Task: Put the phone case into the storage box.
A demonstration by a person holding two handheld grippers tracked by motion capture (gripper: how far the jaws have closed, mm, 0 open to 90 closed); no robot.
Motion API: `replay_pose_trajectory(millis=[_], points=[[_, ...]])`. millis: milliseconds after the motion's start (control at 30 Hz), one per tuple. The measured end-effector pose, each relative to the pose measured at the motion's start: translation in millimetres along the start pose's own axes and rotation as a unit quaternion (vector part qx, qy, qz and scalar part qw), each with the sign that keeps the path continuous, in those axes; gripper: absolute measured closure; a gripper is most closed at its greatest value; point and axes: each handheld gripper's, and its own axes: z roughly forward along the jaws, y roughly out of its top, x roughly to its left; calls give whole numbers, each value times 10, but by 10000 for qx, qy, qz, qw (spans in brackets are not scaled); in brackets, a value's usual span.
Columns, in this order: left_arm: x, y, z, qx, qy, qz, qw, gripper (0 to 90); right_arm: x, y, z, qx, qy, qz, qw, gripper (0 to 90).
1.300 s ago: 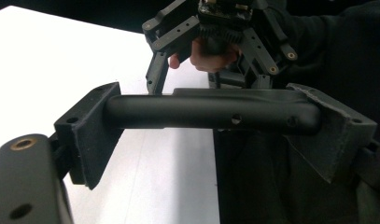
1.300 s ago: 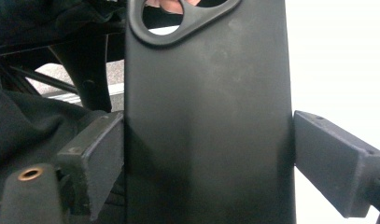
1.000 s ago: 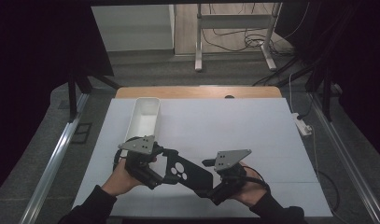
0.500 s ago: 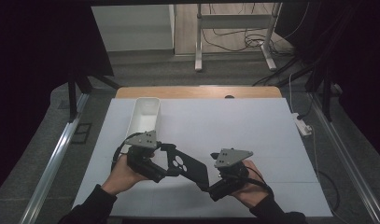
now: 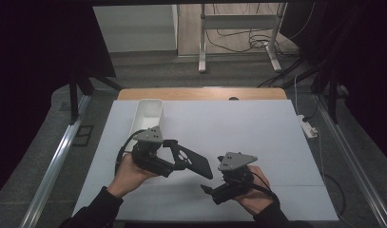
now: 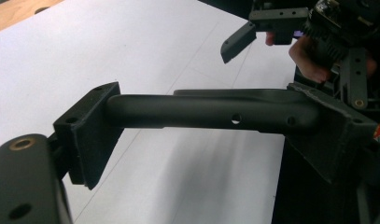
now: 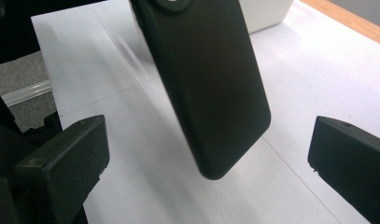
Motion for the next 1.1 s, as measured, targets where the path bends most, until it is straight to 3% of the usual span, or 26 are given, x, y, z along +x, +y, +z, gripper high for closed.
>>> replay_pose_trajectory(millis=[333,600,967,1100], points=[[-36,102,80,46,238,-216,9995,148,6,-8,9,134,-134,87,9998,0],[-63,75,116,91,411,-360,9985,148,51,-15,41,223,-390,73,9990,0],[-138,101,145,8,302,-446,9986,147,62,-6,110,345,-494,80,9982,0],[-170,115,156,-12,230,-440,9988,147,61,-4,146,395,-649,26,9971,25]])
